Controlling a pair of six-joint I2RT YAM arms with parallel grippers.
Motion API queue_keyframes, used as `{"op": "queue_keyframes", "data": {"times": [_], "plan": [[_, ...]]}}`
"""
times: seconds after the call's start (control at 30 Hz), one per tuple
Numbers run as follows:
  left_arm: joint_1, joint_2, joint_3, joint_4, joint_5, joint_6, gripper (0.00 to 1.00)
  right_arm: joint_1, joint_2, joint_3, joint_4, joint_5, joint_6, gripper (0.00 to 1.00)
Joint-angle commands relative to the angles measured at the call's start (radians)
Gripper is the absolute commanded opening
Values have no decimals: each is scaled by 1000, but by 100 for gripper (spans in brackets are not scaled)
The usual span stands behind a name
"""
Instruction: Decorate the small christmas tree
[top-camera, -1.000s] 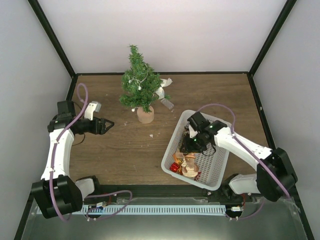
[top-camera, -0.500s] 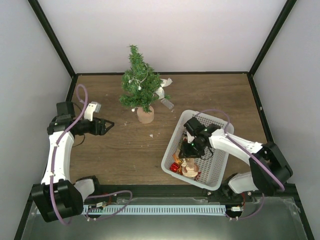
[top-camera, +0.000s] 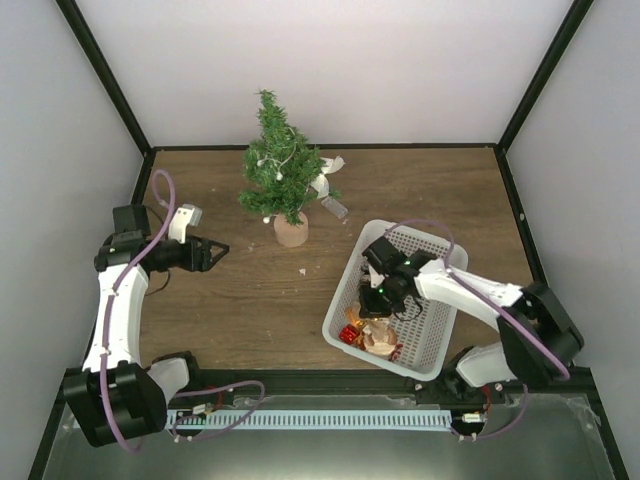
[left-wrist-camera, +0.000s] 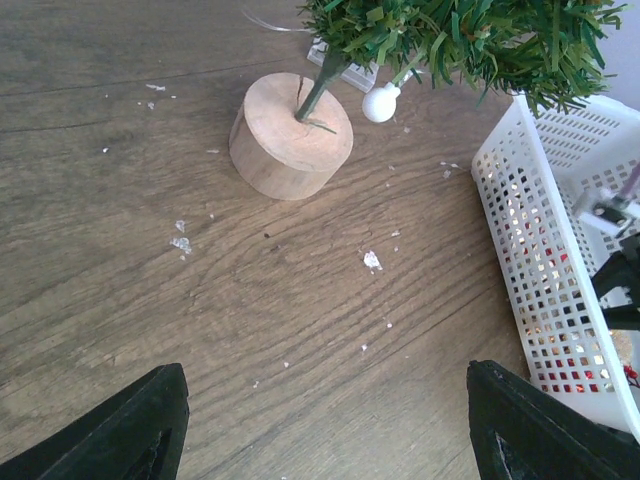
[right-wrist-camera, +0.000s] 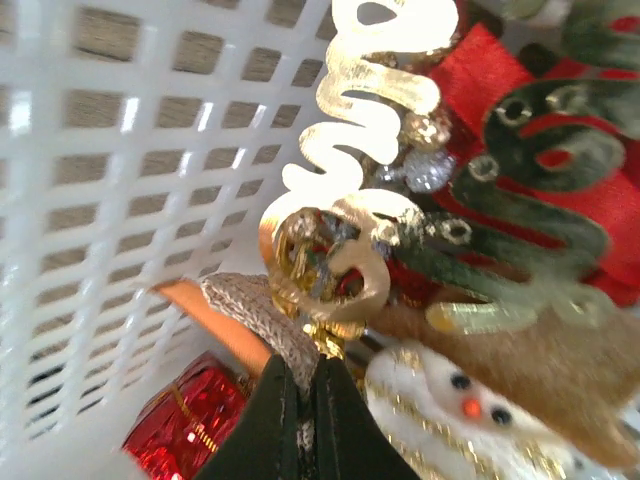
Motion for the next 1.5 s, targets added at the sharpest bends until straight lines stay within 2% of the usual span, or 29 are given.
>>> {"op": "queue_keyframes", "data": {"times": [0.0, 0.23, 0.4, 0.6, 0.77, 1.0, 1.47], "plan": [[-3, -13, -15, 21, 29, 2, 77, 8, -121, 22, -96, 85, 32, 1], [-3, -10, -6, 16, 31, 0, 77, 8, -224, 121, -226, 175, 56, 1], [-3, -24, -7, 17, 2, -6, 77, 8, -259, 253, -293, 243, 44, 1], [1, -58, -29, 48, -48, -29, 77, 8, -284, 454, -235, 219, -2, 1], [51, -74, -28, 59, -43, -46, 78, 22, -164, 683, -220, 228, -58, 1], [124, -62, -27, 52, 34, -48, 79, 143, 116, 1095, -289, 354, -109, 1], [125, -83, -41, 69, 53, -50, 80, 161, 468, 1520, -244, 346, -182, 1]]}}
